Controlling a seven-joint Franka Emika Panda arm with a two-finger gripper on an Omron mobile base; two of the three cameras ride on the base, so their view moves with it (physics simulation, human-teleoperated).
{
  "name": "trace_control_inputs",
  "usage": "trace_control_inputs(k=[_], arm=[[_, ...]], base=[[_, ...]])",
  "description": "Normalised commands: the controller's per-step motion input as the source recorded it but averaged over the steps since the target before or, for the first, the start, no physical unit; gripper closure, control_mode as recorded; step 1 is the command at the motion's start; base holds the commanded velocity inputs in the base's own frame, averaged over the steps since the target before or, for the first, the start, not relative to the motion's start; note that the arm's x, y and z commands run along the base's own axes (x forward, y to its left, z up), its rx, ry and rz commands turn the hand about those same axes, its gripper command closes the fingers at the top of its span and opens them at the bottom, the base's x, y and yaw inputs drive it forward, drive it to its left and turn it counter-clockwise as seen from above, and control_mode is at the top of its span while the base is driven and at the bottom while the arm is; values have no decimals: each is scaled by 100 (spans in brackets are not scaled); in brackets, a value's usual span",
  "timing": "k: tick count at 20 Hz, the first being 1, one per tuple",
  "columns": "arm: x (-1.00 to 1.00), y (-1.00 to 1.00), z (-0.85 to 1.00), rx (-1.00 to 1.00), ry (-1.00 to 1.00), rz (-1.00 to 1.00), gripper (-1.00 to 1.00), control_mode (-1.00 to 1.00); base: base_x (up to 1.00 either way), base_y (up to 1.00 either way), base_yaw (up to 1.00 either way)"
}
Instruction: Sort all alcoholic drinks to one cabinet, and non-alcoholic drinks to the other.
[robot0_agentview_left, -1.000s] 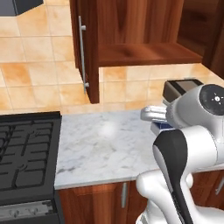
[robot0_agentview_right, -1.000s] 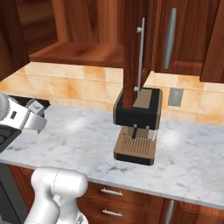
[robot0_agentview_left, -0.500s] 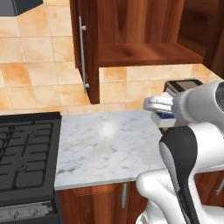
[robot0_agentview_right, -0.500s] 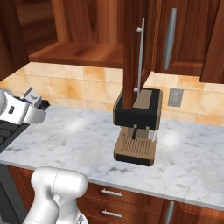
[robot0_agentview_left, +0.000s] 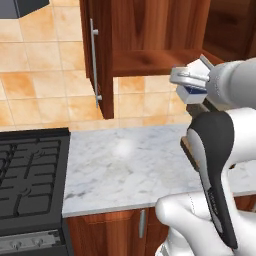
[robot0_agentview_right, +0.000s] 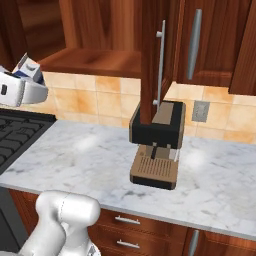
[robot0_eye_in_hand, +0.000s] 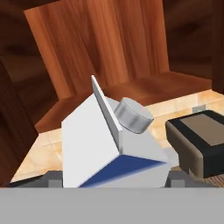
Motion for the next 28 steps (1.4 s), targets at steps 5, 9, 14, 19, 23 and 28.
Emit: trace_control_inputs(k=[5, 9, 14, 19, 23, 28], arm=[[67, -11, 50, 0, -4, 6, 100, -100], [100, -8, -6, -1, -6, 9, 100, -100], [95, -1, -15, -7, -9, 5, 100, -100], [98, 2, -55, -14, -1, 0, 100, -100], [75, 0, -2, -5, 1, 0, 100, -100], [65, 0, 0, -5, 0, 0, 100, -100]], base=[[0, 0, 0], [0, 0, 0], [0, 0, 0], [0, 0, 0], [0, 0, 0], [0, 0, 0]])
